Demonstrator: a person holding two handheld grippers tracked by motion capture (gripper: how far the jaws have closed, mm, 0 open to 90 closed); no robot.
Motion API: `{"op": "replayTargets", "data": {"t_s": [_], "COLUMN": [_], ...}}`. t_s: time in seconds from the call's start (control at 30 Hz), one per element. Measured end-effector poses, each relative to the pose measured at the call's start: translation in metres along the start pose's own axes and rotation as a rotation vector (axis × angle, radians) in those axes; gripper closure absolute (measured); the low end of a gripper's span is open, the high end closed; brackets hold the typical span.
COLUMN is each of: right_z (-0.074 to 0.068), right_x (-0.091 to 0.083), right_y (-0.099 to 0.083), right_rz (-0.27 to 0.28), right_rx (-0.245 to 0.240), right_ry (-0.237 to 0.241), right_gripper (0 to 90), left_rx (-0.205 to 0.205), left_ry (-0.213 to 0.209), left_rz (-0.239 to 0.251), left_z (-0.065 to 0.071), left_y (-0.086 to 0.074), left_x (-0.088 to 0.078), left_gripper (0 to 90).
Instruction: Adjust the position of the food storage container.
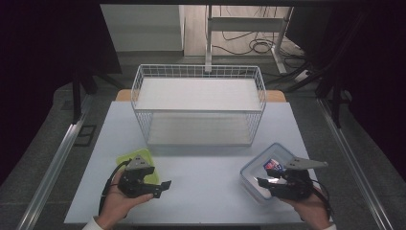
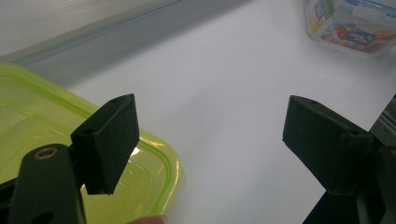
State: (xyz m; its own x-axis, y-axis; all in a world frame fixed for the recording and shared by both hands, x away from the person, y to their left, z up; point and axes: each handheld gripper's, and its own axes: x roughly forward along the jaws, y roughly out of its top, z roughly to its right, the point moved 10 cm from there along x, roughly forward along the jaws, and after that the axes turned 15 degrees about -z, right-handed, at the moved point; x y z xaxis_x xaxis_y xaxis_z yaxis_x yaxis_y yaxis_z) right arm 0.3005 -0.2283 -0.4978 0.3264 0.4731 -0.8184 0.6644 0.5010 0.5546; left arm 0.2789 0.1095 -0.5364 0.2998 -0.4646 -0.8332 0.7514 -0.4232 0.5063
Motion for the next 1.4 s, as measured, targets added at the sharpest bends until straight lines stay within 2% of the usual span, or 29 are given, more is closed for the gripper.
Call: {"op": "replayTargets", "data": {"t_s": [0.03, 0.07, 0.13, 0.2, 0.23, 0.37, 0.43, 0.5, 0.6, 0.73, 0.87, 1.0, 1.13, 1.4], "right_z": [0.000, 0.008, 0.013, 0.014, 0.014, 0.016, 0.013, 0.009, 0.003, 0.003, 0.005, 0.000, -0.008, -0.019], "right_x": [0.000, -0.006, -0.010, -0.012, -0.015, -0.016, -0.009, -0.004, -0.003, 0.002, 0.010, 0.016, 0.026, 0.047], "right_y": [0.000, -0.010, -0.022, -0.028, -0.040, -0.057, -0.062, -0.065, -0.069, -0.077, -0.077, -0.071, -0.060, -0.038], "right_rz": [0.000, -0.006, -0.031, -0.040, -0.059, -0.114, -0.164, -0.209, -0.255, -0.312, -0.326, -0.318, -0.298, -0.275], "right_rx": [0.000, 0.019, 0.015, 0.012, 0.003, -0.008, -0.025, -0.062, -0.097, -0.127, -0.131, -0.133, -0.141, -0.144], "right_ry": [0.000, -0.005, -0.013, -0.010, -0.002, 0.004, 0.012, 0.015, 0.027, 0.035, 0.013, 0.016, 0.013, -0.033], "right_gripper": [48.9, 56.5, 63.0, 66.4, 73.8, 87.8, 88.9, 89.1, 89.1, 89.2, 89.2, 89.1, 89.1, 89.2], "left_rx": [0.000, -0.003, 0.000, 0.000, -0.005, -0.011, -0.013, -0.014, -0.015, -0.017, -0.016, -0.017, -0.016, -0.016], "left_ry": [0.000, -0.002, 0.000, 0.000, -0.002, -0.008, -0.007, -0.007, -0.005, -0.005, -0.004, -0.003, -0.001, 0.002], "left_rz": [0.000, -0.001, -0.003, -0.005, -0.007, -0.009, -0.008, -0.008, -0.009, -0.011, -0.009, -0.008, -0.011, -0.015], "left_z": [0.000, 0.001, 0.002, 0.002, 0.002, 0.002, 0.003, 0.003, 0.002, 0.001, 0.000, 0.000, 0.000, -0.002], "left_y": [0.000, -0.001, -0.001, -0.002, -0.003, -0.004, -0.004, -0.005, -0.005, -0.006, -0.005, -0.005, -0.005, -0.007], "left_x": [0.000, 0.000, 0.000, 0.000, 0.001, 0.001, 0.001, 0.001, 0.000, 0.001, 0.001, 0.000, 0.001, 0.001], "left_gripper": [18.5, 18.5, 18.4, 18.4, 18.3, 18.2, 18.2, 18.1, 18.1, 18.1, 18.1, 18.1, 18.0, 17.9]}}
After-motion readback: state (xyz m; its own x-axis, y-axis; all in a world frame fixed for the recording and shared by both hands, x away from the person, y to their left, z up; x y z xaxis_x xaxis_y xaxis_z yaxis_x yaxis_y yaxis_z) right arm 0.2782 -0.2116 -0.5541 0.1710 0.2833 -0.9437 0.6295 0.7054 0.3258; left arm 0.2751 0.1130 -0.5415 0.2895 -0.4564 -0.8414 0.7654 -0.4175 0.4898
